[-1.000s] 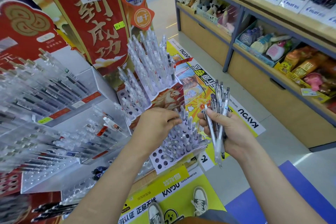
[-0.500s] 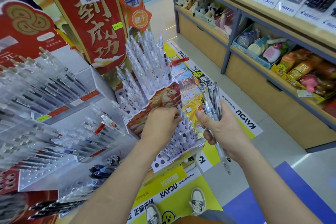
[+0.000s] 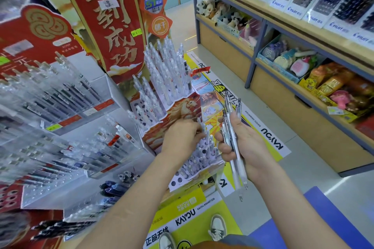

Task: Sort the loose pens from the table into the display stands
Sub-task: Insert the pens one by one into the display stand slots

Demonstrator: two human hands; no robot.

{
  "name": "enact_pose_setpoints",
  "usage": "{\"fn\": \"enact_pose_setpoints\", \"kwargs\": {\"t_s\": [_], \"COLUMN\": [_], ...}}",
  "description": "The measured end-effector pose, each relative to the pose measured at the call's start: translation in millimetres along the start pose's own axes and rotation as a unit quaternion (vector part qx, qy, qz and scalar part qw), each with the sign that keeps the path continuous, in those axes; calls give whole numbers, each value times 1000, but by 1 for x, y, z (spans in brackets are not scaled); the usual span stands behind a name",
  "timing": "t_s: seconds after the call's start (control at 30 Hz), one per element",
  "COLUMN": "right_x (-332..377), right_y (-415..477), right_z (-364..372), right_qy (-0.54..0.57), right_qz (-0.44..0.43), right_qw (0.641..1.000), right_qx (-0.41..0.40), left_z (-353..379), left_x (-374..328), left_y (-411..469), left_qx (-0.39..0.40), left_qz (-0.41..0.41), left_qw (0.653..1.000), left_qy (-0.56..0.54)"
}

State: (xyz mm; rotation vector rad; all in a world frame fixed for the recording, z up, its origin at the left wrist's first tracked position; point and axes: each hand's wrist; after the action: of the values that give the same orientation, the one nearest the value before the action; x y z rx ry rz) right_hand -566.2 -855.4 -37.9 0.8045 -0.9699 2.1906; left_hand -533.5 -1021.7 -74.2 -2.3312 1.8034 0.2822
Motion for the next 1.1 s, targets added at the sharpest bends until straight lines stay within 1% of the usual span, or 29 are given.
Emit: {"fn": "enact_pose_setpoints", "kwargs": {"t_s": [0.07,0.1,0.13,0.17,0.2,0.23,0.27,0.3,0.33,0.37,0.47,0.6,0.73,0.8,0.87,0.93,0.97,1.03,1.1], "right_x": [0,-1,-1,-2,-2,-2,-2,-2,-2,-1,1,2,-5,-6,-4,-2,0,3,10], "right_y": [0,0,0,0,1,1,1,1,1,1,0,-4,-4,-3,-2,-1,-1,1,2], "right_z": [0,1,2,3,4,6,7,9,10,12,14,16,15,13,10,5,2,-8,-19], "right_qy": [9,7,5,0,-6,-11,-13,-11,-7,-6,-23,-63,-87,-86,-88,-98,-99,-77,-38], "right_qz": [-7,-11,-15,-19,-25,-30,-36,-39,-40,-38,-27,-5,26,16,-9,-29,-36,-52,-70], "right_qw": [1000,1000,1000,1000,1000,999,999,999,999,999,999,998,995,996,996,994,994,994,994], "right_qx": [1,-1,-2,-2,-3,-3,-4,-4,-2,1,16,30,29,14,-5,-31,-43,-64,-81], "left_z": [-4,-8,-15,-24,-34,-44,-53,-59,-62,-63,-61,-59,-62,-66,-71,-77,-82,-93,-102], "left_x": [0,-1,-5,-12,-20,-29,-37,-44,-47,-48,-45,-41,-35,-33,-31,-31,-31,-27,-19], "left_y": [-3,-6,-11,-18,-24,-29,-33,-36,-37,-37,-34,-32,-27,-27,-28,-30,-33,-38,-43], "left_qx": [11,1,-26,-57,-75,-68,-34,4,28,35,19,39,43,49,44,20,-4,-67,-124], "left_qz": [-3,0,-5,-22,-44,-60,-69,-71,-68,-65,-61,-54,-75,-87,-91,-95,-101,-105,-97], "left_qw": [1000,1000,998,991,973,943,910,883,867,861,860,840,822,809,810,810,806,799,808], "left_qy": [-3,-15,-51,-119,-216,-320,-407,-464,-493,-503,-506,-539,-563,-579,-578,-578,-583,-589,-568]}}
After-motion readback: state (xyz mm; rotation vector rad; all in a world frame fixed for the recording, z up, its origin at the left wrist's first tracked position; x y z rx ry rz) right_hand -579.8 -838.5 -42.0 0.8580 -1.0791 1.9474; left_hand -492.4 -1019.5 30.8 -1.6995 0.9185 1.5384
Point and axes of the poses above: each hand's wrist, its own y-axis towards the middle knuckle, its own z-axis out of the palm, x = y × z, and after that the axes turned 4 degrees about -z, right-handed
